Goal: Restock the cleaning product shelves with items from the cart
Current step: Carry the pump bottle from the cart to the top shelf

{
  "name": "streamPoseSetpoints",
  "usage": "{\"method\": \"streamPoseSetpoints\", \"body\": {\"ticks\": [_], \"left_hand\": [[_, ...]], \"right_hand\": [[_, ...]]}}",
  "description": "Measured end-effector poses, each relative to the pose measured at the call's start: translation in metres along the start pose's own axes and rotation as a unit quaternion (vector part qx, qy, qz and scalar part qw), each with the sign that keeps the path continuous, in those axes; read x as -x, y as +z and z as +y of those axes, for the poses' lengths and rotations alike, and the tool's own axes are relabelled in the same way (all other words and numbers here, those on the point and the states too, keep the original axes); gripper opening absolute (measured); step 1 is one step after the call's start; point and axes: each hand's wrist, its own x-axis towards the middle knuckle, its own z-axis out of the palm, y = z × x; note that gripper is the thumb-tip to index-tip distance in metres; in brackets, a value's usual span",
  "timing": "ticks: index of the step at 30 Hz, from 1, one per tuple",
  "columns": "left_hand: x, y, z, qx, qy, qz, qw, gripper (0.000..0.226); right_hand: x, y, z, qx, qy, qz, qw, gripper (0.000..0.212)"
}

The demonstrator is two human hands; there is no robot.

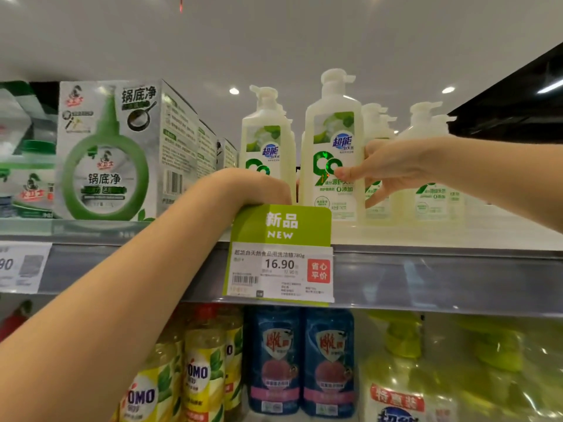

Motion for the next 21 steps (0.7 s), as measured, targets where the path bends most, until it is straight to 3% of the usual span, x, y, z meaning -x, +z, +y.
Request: {"method": "streamPoseSetpoints", "body": {"ticks": [5, 14, 21], "left_hand": [[0.021, -0.007, 0.013, 0.019, 0.055, -0.027, 0.998, 0.012], [0.030, -0.009, 0.015, 0.032, 0.084, -0.023, 0.996, 0.021], [0.032, -0.009, 0.015, 0.015, 0.073, -0.009, 0.997, 0.014]], "right_hand": [[-0.024, 0.002, 0.005, 0.014, 0.029, 0.001, 0.999, 0.048], [-0.040, -0.002, 0.014, 0.005, 0.025, -0.009, 1.000, 0.046], [-0.036, 0.001, 0.022, 0.037, 0.015, 0.002, 0.999, 0.037]]}}
